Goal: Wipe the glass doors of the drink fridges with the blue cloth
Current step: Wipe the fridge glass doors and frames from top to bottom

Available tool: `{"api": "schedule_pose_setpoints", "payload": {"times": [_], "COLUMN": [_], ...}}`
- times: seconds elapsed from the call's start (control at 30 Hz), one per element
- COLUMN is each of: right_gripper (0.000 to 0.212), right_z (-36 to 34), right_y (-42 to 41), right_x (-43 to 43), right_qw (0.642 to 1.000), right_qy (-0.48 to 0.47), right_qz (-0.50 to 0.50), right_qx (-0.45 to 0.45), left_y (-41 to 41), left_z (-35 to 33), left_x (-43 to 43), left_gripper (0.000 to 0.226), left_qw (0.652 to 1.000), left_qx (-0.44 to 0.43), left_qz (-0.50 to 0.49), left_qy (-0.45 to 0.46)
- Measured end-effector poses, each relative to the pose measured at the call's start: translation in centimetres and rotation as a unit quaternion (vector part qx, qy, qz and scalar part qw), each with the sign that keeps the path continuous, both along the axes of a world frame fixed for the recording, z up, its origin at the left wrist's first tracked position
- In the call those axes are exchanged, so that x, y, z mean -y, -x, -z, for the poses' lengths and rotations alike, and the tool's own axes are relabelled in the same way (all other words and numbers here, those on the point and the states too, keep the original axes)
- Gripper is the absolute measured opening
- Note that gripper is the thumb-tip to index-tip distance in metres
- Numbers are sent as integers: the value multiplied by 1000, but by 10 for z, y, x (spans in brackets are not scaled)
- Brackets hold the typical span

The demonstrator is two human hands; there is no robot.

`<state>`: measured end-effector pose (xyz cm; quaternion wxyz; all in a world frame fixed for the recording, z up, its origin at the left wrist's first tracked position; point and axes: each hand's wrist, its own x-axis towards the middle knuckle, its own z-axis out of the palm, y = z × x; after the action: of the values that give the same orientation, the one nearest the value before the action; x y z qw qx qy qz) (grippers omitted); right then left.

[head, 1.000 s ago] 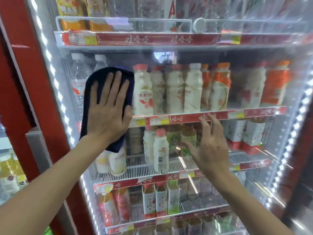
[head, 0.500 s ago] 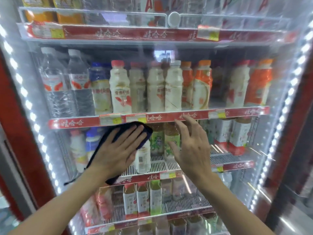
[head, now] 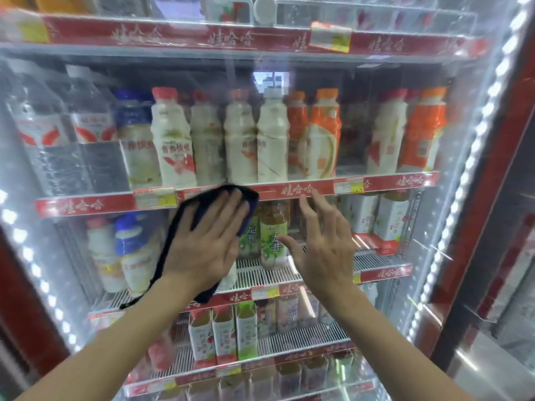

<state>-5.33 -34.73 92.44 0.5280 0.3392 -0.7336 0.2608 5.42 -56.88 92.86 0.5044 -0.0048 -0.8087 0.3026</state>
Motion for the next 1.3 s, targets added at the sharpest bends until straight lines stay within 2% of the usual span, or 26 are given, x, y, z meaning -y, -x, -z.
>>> {"api": "schedule_pose_setpoints", "payload": {"times": [0.07,0.17,0.3,0.37,0.53,0.67,0.77,0.83,0.93,1.03,1.13,1.3], "right_gripper": [84,91,99,99,98,85,86,88,87,85,85,78], "right_z": [-1,-3,-1,1,8,4,2,0,0,5,7,1], "right_y": [1,10,24,28,35,41,61,77,90,95,97,100], "right_x": [-5,-21,-35,-34,-31,-43,-77,-96,-106,-102,-101,-119], "right_qw": [1000,1000,999,999,999,999,999,1000,1000,999,999,997], "right_qy": [-15,-26,-19,-20,-14,-24,-10,-1,-15,-15,-16,-59], "right_qz": [-16,-10,29,34,11,-40,-37,-4,16,19,15,-49], "right_qx": [7,15,33,26,28,4,7,19,-1,-25,-23,-13], "left_y": [-1,-1,17,28,46,53,47,52,68,84,97,97], "left_z": [19,-6,-80,-92,-44,23,14,-27,-87,-89,-39,56], "left_x": [-5,0,-9,-19,-42,-66,-64,-62,-69,-84,-104,-125], "left_gripper": [62,62,63,63,64,64,64,63,62,63,65,67], "left_qw": [998,996,997,995,992,1000,998,1000,989,976,985,999], "left_qx": [40,46,-58,-79,-93,9,38,-6,-127,-179,-131,27], "left_qz": [1,17,24,14,9,0,7,14,5,-11,2,-4], "left_qy": [45,68,-34,-52,-87,-1,42,25,-77,-126,-109,17]}}
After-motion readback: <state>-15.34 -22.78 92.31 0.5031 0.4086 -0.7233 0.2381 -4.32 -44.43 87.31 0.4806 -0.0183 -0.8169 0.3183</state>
